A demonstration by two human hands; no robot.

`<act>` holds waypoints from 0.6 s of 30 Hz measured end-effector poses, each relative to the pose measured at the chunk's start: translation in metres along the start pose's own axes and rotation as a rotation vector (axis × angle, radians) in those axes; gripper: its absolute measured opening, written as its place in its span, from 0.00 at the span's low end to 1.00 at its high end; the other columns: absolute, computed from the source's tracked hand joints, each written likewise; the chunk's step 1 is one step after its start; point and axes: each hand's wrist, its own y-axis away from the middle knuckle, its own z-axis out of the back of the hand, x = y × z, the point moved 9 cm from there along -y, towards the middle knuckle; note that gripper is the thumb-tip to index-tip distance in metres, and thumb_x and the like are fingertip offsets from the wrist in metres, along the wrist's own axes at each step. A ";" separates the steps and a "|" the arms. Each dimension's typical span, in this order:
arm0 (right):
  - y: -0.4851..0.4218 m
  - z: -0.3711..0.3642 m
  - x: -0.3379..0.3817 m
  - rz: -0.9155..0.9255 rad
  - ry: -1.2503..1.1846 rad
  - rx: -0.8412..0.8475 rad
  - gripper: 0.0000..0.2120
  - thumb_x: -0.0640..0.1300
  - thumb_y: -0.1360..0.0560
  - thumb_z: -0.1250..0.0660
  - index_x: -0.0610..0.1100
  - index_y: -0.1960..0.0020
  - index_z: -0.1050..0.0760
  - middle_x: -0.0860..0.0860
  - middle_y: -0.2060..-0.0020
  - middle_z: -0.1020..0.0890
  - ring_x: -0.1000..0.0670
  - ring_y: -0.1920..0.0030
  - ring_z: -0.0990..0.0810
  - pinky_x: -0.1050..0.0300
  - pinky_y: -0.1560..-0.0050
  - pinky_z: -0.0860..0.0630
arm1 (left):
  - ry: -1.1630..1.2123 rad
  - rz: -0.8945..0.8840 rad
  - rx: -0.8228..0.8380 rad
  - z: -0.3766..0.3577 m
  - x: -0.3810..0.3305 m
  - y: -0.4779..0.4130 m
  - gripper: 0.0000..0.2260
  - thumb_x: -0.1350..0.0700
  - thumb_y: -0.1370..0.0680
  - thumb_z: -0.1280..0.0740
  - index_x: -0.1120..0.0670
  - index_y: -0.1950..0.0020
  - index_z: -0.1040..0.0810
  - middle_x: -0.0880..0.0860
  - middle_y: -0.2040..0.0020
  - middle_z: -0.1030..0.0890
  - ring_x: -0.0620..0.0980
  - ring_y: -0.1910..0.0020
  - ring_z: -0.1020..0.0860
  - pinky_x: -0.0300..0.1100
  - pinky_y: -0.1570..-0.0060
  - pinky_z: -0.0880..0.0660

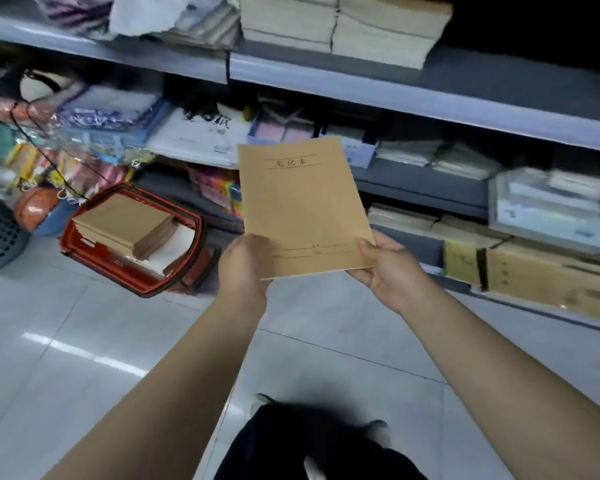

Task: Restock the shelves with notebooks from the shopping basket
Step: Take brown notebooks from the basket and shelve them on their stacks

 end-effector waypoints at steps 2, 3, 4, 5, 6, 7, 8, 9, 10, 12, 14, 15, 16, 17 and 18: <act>0.025 0.035 0.026 0.057 -0.016 -0.020 0.16 0.35 0.18 0.43 0.44 0.34 0.25 0.46 0.44 0.17 0.47 0.47 0.18 0.55 0.53 0.19 | 0.026 -0.009 0.055 -0.038 0.000 0.032 0.03 0.59 0.32 0.37 0.55 0.60 0.26 0.55 0.56 0.29 0.53 0.56 0.31 0.47 0.60 0.37; 0.036 0.052 0.037 0.083 -0.025 -0.028 0.16 0.35 0.18 0.43 0.44 0.34 0.25 0.46 0.44 0.17 0.47 0.46 0.18 0.54 0.52 0.18 | 0.032 -0.013 0.071 -0.054 0.001 0.046 0.02 0.59 0.32 0.36 0.54 0.60 0.26 0.55 0.56 0.29 0.52 0.56 0.31 0.46 0.60 0.36; 0.049 0.069 0.048 0.107 -0.039 -0.040 0.16 0.35 0.18 0.43 0.44 0.35 0.25 0.46 0.45 0.17 0.47 0.47 0.17 0.55 0.53 0.18 | 0.037 -0.021 0.080 -0.070 0.004 0.060 0.02 0.60 0.29 0.37 0.54 0.61 0.26 0.55 0.56 0.29 0.52 0.56 0.31 0.46 0.59 0.36; 0.063 0.090 0.058 0.132 -0.051 -0.056 0.16 0.35 0.18 0.43 0.44 0.36 0.24 0.47 0.46 0.16 0.47 0.48 0.17 0.56 0.55 0.18 | 0.042 -0.027 0.097 -0.087 0.009 0.074 0.06 0.61 0.27 0.37 0.53 0.62 0.26 0.54 0.56 0.29 0.52 0.55 0.31 0.46 0.58 0.35; 0.076 0.109 0.066 0.155 -0.055 -0.068 0.15 0.35 0.18 0.43 0.45 0.36 0.24 0.47 0.46 0.16 0.48 0.49 0.17 0.57 0.58 0.19 | 0.056 -0.029 0.115 -0.101 0.015 0.089 0.07 0.62 0.25 0.38 0.52 0.61 0.25 0.54 0.56 0.28 0.52 0.55 0.30 0.46 0.58 0.34; 0.089 0.127 0.075 0.181 -0.060 -0.077 0.15 0.35 0.18 0.43 0.46 0.37 0.23 0.48 0.47 0.16 0.48 0.49 0.17 0.58 0.60 0.19 | 0.069 -0.041 0.139 -0.116 0.020 0.104 0.07 0.61 0.24 0.39 0.52 0.59 0.24 0.54 0.55 0.26 0.53 0.55 0.28 0.45 0.57 0.32; 0.099 0.141 0.081 0.201 -0.061 -0.083 0.15 0.35 0.18 0.43 0.47 0.39 0.22 0.49 0.48 0.16 0.49 0.50 0.17 0.59 0.60 0.19 | 0.077 -0.051 0.162 -0.128 0.024 0.115 0.06 0.61 0.24 0.39 0.53 0.55 0.23 0.53 0.53 0.24 0.53 0.54 0.26 0.44 0.57 0.30; 0.110 0.156 0.089 0.225 -0.071 -0.086 0.14 0.35 0.18 0.42 0.48 0.41 0.22 0.50 0.50 0.15 0.50 0.52 0.16 0.59 0.61 0.19 | 0.076 -0.066 0.196 -0.142 0.028 0.129 0.07 0.60 0.24 0.39 0.53 0.50 0.22 0.53 0.51 0.22 0.54 0.53 0.25 0.44 0.57 0.28; 0.122 0.174 0.097 0.250 -0.079 -0.090 0.14 0.35 0.18 0.42 0.49 0.44 0.21 0.51 0.52 0.14 0.52 0.54 0.16 0.60 0.61 0.20 | 0.070 -0.072 0.227 -0.156 0.033 0.145 0.09 0.60 0.24 0.38 0.54 0.47 0.21 0.53 0.50 0.21 0.54 0.52 0.23 0.43 0.57 0.27; 0.139 0.198 0.110 0.282 -0.090 -0.101 0.14 0.36 0.18 0.42 0.49 0.44 0.21 0.52 0.55 0.14 0.53 0.57 0.16 0.61 0.63 0.21 | 0.063 -0.081 0.261 -0.176 0.037 0.169 0.08 0.58 0.23 0.38 0.53 0.47 0.21 0.50 0.53 0.19 0.52 0.55 0.21 0.39 0.63 0.25; 0.155 0.218 0.124 0.320 -0.092 -0.108 0.13 0.36 0.18 0.42 0.48 0.41 0.22 0.52 0.54 0.14 0.53 0.56 0.16 0.61 0.64 0.21 | 0.070 -0.080 0.292 -0.195 0.038 0.191 0.06 0.58 0.23 0.37 0.51 0.51 0.21 0.48 0.59 0.17 0.49 0.59 0.19 0.38 0.66 0.23; 0.161 0.226 0.131 0.334 -0.092 -0.108 0.13 0.37 0.18 0.42 0.47 0.40 0.23 0.52 0.53 0.14 0.53 0.55 0.16 0.61 0.63 0.21 | 0.067 -0.076 0.298 -0.203 0.037 0.200 0.05 0.58 0.23 0.36 0.51 0.52 0.21 0.47 0.61 0.16 0.48 0.60 0.18 0.39 0.64 0.22; 0.168 0.234 0.137 0.348 -0.095 -0.109 0.13 0.37 0.18 0.42 0.47 0.40 0.23 0.52 0.53 0.14 0.52 0.55 0.16 0.60 0.62 0.20 | 0.066 -0.078 0.306 -0.212 0.036 0.208 0.05 0.57 0.23 0.36 0.50 0.52 0.21 0.46 0.62 0.16 0.48 0.60 0.18 0.40 0.62 0.21; 0.173 0.240 0.143 0.360 -0.103 -0.109 0.13 0.37 0.18 0.42 0.46 0.40 0.22 0.51 0.52 0.14 0.52 0.54 0.16 0.60 0.61 0.20 | 0.057 -0.085 0.317 -0.220 0.035 0.216 0.05 0.57 0.23 0.35 0.50 0.53 0.21 0.46 0.63 0.16 0.48 0.60 0.18 0.41 0.60 0.21; 0.178 0.247 0.149 0.371 -0.113 -0.109 0.13 0.37 0.18 0.42 0.46 0.40 0.22 0.51 0.52 0.14 0.52 0.54 0.16 0.59 0.60 0.20 | 0.053 -0.092 0.324 -0.227 0.033 0.222 0.04 0.57 0.24 0.35 0.50 0.53 0.21 0.46 0.64 0.16 0.48 0.60 0.18 0.42 0.60 0.21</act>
